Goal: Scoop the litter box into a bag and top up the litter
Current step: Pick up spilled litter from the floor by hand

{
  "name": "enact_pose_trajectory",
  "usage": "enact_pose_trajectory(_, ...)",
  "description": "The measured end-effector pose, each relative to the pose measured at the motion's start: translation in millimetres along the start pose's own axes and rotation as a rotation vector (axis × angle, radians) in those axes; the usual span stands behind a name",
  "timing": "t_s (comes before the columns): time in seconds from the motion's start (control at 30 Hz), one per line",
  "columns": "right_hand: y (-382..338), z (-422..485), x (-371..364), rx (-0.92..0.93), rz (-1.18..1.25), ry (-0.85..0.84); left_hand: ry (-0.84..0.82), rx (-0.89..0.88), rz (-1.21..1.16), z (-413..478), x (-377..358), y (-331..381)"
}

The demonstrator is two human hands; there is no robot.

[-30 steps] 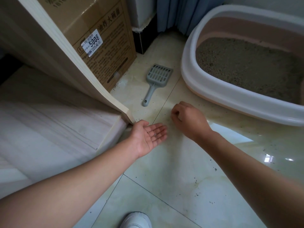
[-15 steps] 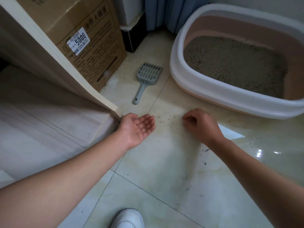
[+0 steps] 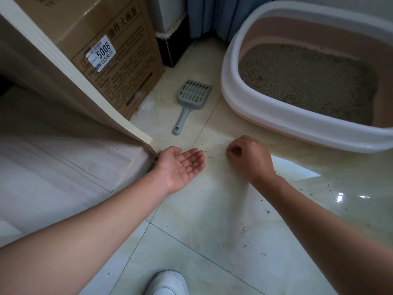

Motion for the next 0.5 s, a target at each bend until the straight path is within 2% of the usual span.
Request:
enact_pose_trajectory(0.2,-6.4,5.0,-0.8,0.010,-0.085,0.010,-0.022,0.015,0.012,-1.1,-2.6,-4.3)
enact_pose_trajectory(0.37,-13.5,10.0,-9.0,0.021,-0.157,-0.077,-0.031,0.014,0.011,-1.6,-4.2,-2.7)
enact_pose_trajectory(0.5,-32.7,1.4,-5.4,0.112,0.055,-0.057,-0.020,0.010,0.024,0.1,-2.1,-2.0)
Point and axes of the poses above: each hand's wrist, its own z-axis towards the middle knuckle, its own x-axis out of the back of the hand, y = z × x, the point moved 8 cm from there along z, towards the middle knuckle, and after that the axes turned 12 degrees about y, right-handed, at the moved point
